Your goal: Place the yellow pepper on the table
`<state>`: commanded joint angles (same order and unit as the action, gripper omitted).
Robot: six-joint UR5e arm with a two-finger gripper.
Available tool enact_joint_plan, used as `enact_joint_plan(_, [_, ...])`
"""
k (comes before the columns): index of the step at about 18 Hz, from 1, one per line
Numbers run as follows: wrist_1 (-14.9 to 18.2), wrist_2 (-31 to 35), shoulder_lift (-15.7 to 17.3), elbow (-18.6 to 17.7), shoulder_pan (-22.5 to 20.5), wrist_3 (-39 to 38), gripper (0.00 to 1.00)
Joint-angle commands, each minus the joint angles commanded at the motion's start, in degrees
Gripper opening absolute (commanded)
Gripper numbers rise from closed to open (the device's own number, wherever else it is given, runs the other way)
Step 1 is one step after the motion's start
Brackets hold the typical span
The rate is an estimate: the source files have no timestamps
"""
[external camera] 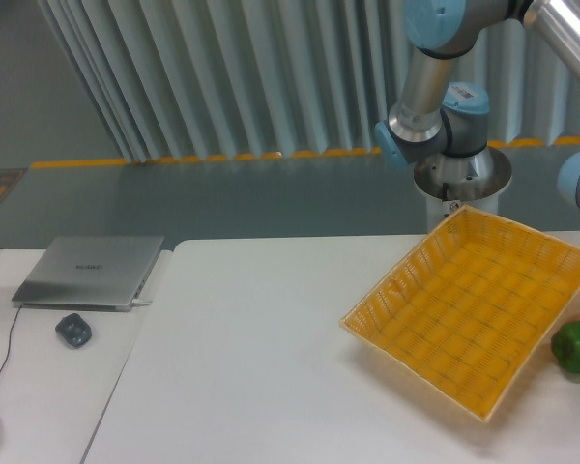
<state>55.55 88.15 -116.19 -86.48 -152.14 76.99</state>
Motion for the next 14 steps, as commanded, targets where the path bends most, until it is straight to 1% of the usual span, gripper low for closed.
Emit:
enact_joint_plan(1, [0.09,0.00,0.26,-0.44,0.09,1.05,0.95])
enact_joint_plan(2, [0.00,0.00,1.05,-1.31,0.09,1.49,0.96])
enact_joint_plan(5, [0.09,0.00,2.19,-2.46,0.17,1.76,0.99])
enact_joint_plan(7, [0.35,0.17,3.95,-3.86,0.26,5.86,1.00])
enact_joint_plan(9, [0.53,1.49,6.32,-6.49,-0.17,14.55,1.00])
enact_joint_plan(10, [0.87,1.49,7.72,-7.11,-0.87,17.64,1.00])
enact_joint_plan(12, [1.05,1.32,8.87,-8.43,-1.23,19.77,1.00])
enact_joint_plan(13, [1.31,1.32,10.01,-8.79,-1.14,20.04,1.00])
enact_joint_plan(14, [2.62,1.41,11.15,-9.05,-0.97,21.61,1.00])
